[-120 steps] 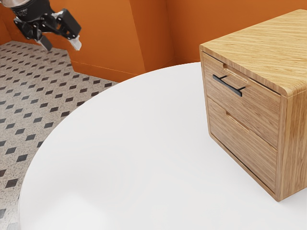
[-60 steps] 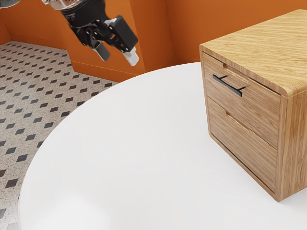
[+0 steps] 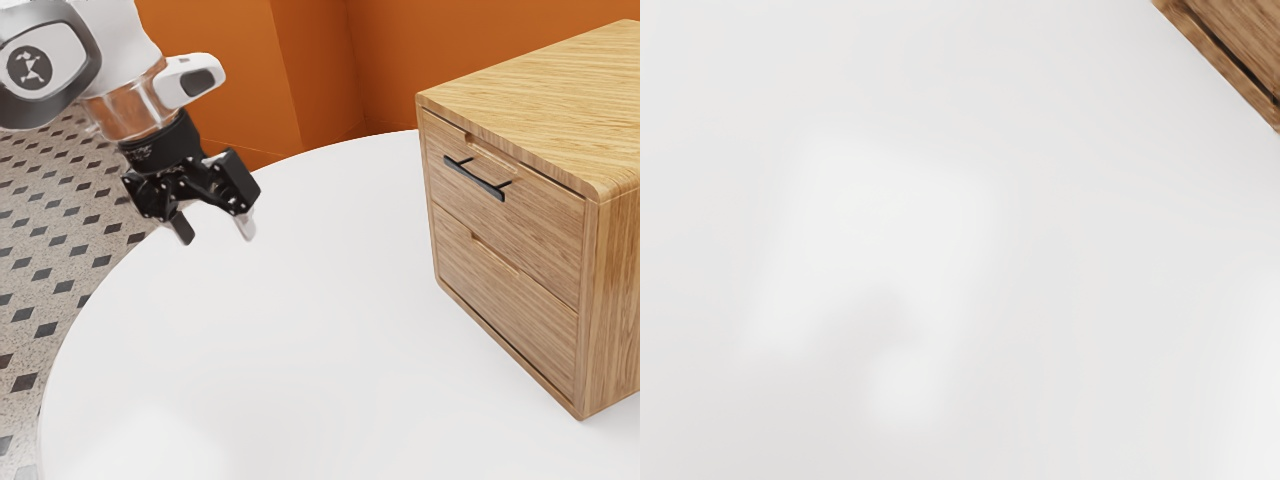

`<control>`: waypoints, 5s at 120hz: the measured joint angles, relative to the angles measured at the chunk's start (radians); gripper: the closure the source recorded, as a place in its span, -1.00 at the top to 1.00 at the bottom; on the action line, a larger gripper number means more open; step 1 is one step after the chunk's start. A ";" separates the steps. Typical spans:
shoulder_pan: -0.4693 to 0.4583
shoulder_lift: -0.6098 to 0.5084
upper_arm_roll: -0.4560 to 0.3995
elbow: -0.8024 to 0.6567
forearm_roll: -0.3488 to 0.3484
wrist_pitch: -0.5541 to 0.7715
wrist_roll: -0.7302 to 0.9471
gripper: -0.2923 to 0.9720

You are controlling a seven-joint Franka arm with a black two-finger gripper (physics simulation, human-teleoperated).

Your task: Pull the drawer handle with one arm to open the drawer

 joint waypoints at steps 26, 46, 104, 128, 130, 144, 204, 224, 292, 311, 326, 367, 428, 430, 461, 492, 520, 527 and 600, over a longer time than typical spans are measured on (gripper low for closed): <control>-0.010 0.078 -0.065 -0.002 -0.055 0.292 -0.287 0.54; -0.020 0.113 -0.066 -0.001 -0.117 0.519 -0.461 0.54; -0.144 0.161 -0.063 -0.036 -0.177 0.705 -0.759 0.54; -0.119 0.201 -0.063 -0.037 -0.197 0.723 -0.828 0.54; -0.117 0.205 -0.063 -0.036 -0.199 0.726 -0.833 0.54; -0.108 0.216 -0.064 -0.031 -0.208 0.750 -0.862 0.54; -0.218 0.219 -0.052 -0.052 -0.207 0.748 -0.919 0.54; -0.288 0.204 -0.040 -0.050 -0.203 0.680 -0.911 0.54; -0.396 0.191 -0.097 -0.042 -0.190 0.619 -0.876 0.54; -0.303 0.187 -0.152 -0.043 -0.190 0.617 -0.870 0.54; -0.298 0.188 -0.068 -0.042 -0.190 0.616 -0.866 0.54; 0.111 0.189 -0.181 -0.042 -0.190 0.616 -0.857 0.54; 0.156 0.195 -0.241 -0.041 -0.184 0.616 -0.846 0.54; 0.161 0.196 -0.255 -0.041 -0.184 0.616 -0.846 0.54; 0.150 0.196 -0.388 -0.044 -0.185 0.616 -0.837 0.54; 0.348 0.188 -0.705 -0.052 -0.185 0.616 -0.831 0.54; 0.375 0.177 -0.697 -0.055 -0.187 0.615 -0.828 0.54; 0.329 0.179 -0.613 -0.055 -0.187 0.615 -0.828 0.54; 0.163 0.223 -0.361 0.051 -0.185 0.623 -0.804 0.54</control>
